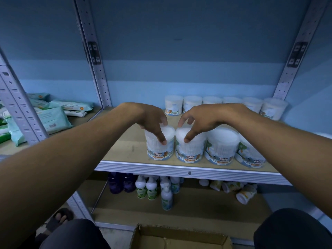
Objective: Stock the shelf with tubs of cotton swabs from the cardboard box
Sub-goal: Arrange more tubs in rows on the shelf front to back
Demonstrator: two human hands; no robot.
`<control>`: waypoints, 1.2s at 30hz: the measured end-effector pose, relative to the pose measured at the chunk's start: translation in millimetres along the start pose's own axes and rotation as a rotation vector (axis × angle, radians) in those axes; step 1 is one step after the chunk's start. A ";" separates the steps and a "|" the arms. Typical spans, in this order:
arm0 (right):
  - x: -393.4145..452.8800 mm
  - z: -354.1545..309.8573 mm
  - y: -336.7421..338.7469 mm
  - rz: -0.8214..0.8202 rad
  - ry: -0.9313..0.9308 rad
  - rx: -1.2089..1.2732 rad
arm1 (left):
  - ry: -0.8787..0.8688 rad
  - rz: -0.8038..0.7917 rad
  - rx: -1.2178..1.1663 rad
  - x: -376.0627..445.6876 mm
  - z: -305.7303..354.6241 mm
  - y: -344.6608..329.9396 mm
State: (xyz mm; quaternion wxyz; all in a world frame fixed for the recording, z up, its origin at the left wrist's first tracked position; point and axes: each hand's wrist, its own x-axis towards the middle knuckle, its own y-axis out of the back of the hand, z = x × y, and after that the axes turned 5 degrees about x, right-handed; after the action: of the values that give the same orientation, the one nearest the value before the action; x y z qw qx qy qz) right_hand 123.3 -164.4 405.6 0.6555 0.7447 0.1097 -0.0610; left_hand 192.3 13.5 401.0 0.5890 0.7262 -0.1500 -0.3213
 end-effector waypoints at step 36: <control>-42.0 290.4 15.9 0.138 -0.492 0.027 | -0.300 0.373 -0.081 204.9 217.4 79.6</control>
State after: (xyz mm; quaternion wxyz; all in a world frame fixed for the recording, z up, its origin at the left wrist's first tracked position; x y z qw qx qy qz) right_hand 101.9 -457.1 392.1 0.6551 0.7219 -0.1049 -0.1970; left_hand 218.6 -294.5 395.7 0.6379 0.6058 -0.3544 -0.3170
